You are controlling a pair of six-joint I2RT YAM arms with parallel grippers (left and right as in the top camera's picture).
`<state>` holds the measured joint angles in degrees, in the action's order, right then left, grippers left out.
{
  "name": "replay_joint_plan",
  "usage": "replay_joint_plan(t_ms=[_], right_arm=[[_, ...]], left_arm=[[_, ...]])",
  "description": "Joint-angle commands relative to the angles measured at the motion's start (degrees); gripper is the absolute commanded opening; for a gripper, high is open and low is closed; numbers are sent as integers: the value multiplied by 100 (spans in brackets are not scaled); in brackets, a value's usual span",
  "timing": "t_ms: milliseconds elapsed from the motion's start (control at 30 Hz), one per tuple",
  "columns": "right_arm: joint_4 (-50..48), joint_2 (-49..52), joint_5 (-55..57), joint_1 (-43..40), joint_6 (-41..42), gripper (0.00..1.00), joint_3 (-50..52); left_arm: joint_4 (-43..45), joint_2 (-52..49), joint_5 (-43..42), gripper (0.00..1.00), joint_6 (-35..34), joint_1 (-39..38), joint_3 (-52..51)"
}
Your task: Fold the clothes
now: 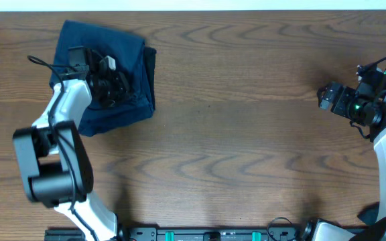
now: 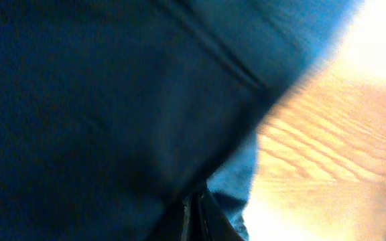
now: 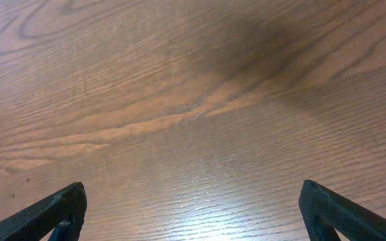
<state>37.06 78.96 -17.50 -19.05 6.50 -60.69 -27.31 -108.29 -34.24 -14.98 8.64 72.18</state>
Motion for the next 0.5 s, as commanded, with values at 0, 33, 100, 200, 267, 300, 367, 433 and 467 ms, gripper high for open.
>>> replay_joint_plan(t_ms=[0, 33, 100, 200, 267, 300, 367, 433, 467], right_arm=[[4, -35, 15, -26, -39, 99, -11], [4, -35, 15, -26, -39, 99, -11], [4, -35, 15, -26, -39, 99, -11], [4, -35, 15, -26, -39, 99, -11], [4, -35, 15, -26, -37, 99, -11], [4, -35, 15, -26, -39, 99, -11], [4, -35, 15, -26, -39, 99, -11], [4, -35, 15, -26, -39, 99, -11], [7, -35, 15, -26, -39, 99, -11]], left_arm=[[79, 874, -275, 6, 101, 81, -7], [101, 1082, -262, 6, 98, 120, -7], [177, 1504, -240, 6, 98, 271, -7], [240, 1963, -31, 6, 44, 599, -7], [210, 2098, 284, 6, -76, 855, -7], [197, 2114, 374, 6, -76, 981, -7], [177, 2072, 433, 6, -74, 1250, -7], [170, 1961, 433, 6, -76, 1480, -7], [170, 1904, 433, 6, -76, 1552, -9]])
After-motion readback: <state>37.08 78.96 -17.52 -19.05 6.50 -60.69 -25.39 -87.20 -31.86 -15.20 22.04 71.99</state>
